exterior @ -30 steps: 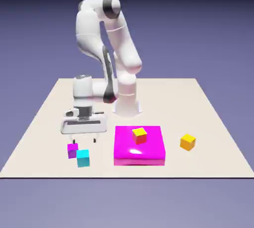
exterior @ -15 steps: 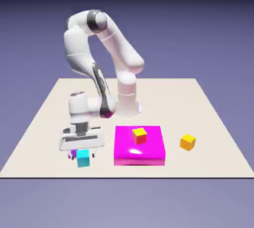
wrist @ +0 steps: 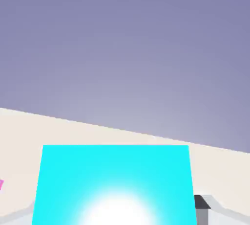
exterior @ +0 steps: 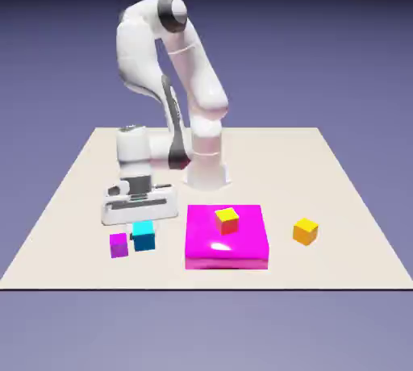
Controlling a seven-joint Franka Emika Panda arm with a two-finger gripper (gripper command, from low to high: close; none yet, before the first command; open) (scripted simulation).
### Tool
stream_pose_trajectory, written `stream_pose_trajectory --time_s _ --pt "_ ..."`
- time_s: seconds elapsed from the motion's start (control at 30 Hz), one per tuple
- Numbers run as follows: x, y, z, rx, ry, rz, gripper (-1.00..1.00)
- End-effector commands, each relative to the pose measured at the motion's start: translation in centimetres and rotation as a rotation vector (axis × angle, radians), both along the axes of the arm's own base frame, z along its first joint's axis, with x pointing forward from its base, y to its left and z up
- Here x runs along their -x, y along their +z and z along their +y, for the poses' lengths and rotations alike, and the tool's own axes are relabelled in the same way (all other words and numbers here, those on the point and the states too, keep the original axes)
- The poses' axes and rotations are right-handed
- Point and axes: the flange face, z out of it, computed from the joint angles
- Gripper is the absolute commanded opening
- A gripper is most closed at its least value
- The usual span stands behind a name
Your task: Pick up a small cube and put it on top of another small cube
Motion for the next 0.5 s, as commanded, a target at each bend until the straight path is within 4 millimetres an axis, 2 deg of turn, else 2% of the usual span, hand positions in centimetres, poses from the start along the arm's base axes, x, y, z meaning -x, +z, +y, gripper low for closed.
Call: stream_pose_trajectory --time_s 0.0,0.13,0.2,0.33,0.47 --pt "-0.8 0.6 1.8 0.000 0.014 0.002 -1.00" --pt "-3.3 2.9 9.7 0.001 0.067 0.007 -1.00" --pt "-3.6 3.8 13.6 0.007 0.098 0.006 -1.00" --pt "-1.4 3.6 20.1 0.033 0.195 -0.011 -1.00" --pt "1.7 3.3 26.1 0.045 0.297 -0.029 -1.00"
